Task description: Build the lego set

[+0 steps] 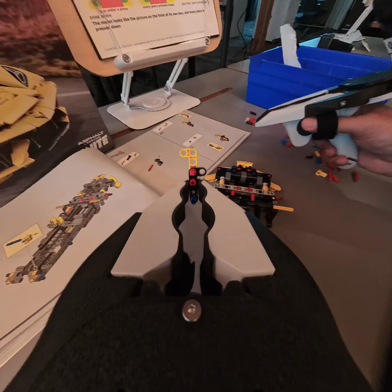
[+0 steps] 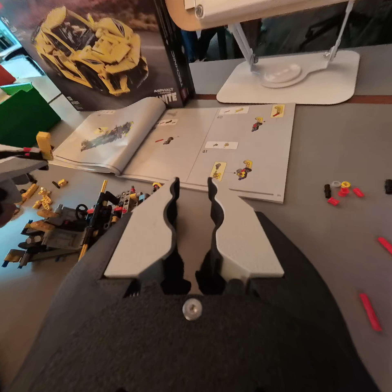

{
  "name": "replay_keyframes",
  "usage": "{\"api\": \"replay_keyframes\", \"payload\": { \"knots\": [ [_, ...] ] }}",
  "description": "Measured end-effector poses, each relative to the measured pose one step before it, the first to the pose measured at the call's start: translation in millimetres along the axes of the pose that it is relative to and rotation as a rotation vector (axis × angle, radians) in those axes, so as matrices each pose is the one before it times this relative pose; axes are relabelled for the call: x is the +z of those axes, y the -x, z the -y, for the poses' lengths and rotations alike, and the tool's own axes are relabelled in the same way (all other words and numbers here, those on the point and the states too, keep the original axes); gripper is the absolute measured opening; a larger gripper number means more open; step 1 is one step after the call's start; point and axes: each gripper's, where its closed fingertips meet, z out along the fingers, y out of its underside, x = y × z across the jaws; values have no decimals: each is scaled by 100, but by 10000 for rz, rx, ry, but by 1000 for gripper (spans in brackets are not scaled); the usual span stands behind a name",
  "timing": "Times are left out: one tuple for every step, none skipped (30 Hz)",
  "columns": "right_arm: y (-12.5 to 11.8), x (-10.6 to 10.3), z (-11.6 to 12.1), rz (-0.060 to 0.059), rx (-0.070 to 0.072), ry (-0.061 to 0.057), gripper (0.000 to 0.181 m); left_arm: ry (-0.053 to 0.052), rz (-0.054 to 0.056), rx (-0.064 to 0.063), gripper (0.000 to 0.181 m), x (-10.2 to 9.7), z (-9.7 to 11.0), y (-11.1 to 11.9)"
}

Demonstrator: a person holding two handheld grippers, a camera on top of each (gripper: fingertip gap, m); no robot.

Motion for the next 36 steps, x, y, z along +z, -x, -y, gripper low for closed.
{"api": "replay_keyframes", "payload": {
  "knots": [
    [-32, -18, 74, -68, -122, -10, 25, -20, -199, -37, 8, 23, 54, -384],
    [-153, -148, 272, -164, -178, -98, 23, -44, -276, -6, 8, 3, 106, -540],
    [-122, -216, 364, -130, -192, -142, 21, 3, -447, 35, 8, 3, 102, -861],
    [-116, -233, 334, -89, -129, -119, 20, -16, -639, 24, 8, -19, 199, -1258],
    [-262, -239, 243, -128, -36, -87, 19, 80, -923, -31, 8, 37, 94, -1830],
    [-309, -211, 152, -116, -14, -69, 18, 313, -1194, -70, 8, 195, -250, -2386],
    [-315, -144, 60, -85, -3, -52, 17, 535, -1254, -59, 8, 415, -671, -2626],
    [-356, -65, -92, -77, 35, 17, 16, 609, -947, 9, 8, 665, -878, -2288],
    [-277, -12, -157, -15, 63, 69, 17, 736, -431, 104, 8, 894, -1181, -1529],
    [-192, -20, -123, 27, 89, 55, 17, 944, 121, 170, 8, 1028, -1546, -536],
    [-152, -54, -4, 31, 95, -7, 17, 895, 607, 131, 8, 982, -1495, 343],
    [-112, -68, 57, 18, 56, -33, 17, 747, 541, 175, 8, 812, -1252, 313],
    [-69, -66, 58, 7, -7, -12, 17, 420, 306, 269, 8, 546, -663, 6],
    [-36, -27, 24, 3, -50, 9, 17, 43, 162, 188, 8, 285, -85, -87],
    [1, 11, 0, 9, -68, 17, 17, -68, 27, 38, 8, 191, 105, -102],
    [17, 30, -53, 2, -52, 40, 17, 35, -36, -25, 9, 210, -81, -50],
    [32, 28, -45, 11, -29, 34, 17, 164, 48, -22, 9, 254, -321, 104],
    [121, 13, -3, 46, -20, 4, 17, 154, 90, 19, 10, 216, -336, 146],
    [134, 13, -4, 57, -11, 8, 17, 76, 6, 53, 11, 119, -187, -32],
    [159, 13, -17, 66, -24, 15, 17, 52, -101, 79, 12, 64, -114, -212],
    [145, 20, -32, 53, -32, 20, 17, 28, 13, 30, 14, 31, -30, -29],
    [125, 15, -45, 38, -23, 20, 17, 3, 56, 59, 18, 28, 13, 23],
    [83, 16, -38, 33, -8, 13, 16, 43, 39, 96, 25, 15, -26, -31],
    [82, 12, -36, 41, 5, 13, 16, -33, 76, 74, 28, -70, 109, 10],
    [68, 13, -22, 43, 12, 5, 16, -149, 36, 92, 30, -171, 297, -57],
    [61, 7, -4, 42, 18, -2, 16, -155, 44, 112, 32, -248, 327, -32],
    [49, -24, 11, 34, 32, -14, 15, -188, 129, 96, 35, -345, 410, 185],
    [90, -31, 63, 53, 30, -47, 16, -225, 176, 79, 38, -496, 497, 412],
    [104, -13, 38, 55, 23, -51, 16, -291, 244, -65, 38, -742, 636, 734],
    [66, 11, -10, 34, 12, -19, 16, -346, 226, -185, 39, -1038, 789, 917],
    [104, 40, 7, 51, -26, -42, 16, -376, 272, -236, 38, -1427, 858, 1146],
    [156, 63, 56, 86, -56, -72, 16, -420, 327, -275, 38, -1820, 864, 1376],
    [194, 46, 86, 108, -59, -48, 16, -399, 349, -236, 38, -2146, 707, 1523],
    [222, 4, 176, 117, -34, -83, 16, -297, 493, -251, 38, -2402, 376, 1803],
    [317, -33, 279, 169, -22, -138, 17, -197, 556, -298, 38, -2533, 98, 1917],
    [484, -102, 380, 250, -57, -148, 19, -151, 483, -329, 38, -2572, -177, 1720]
  ]
}}
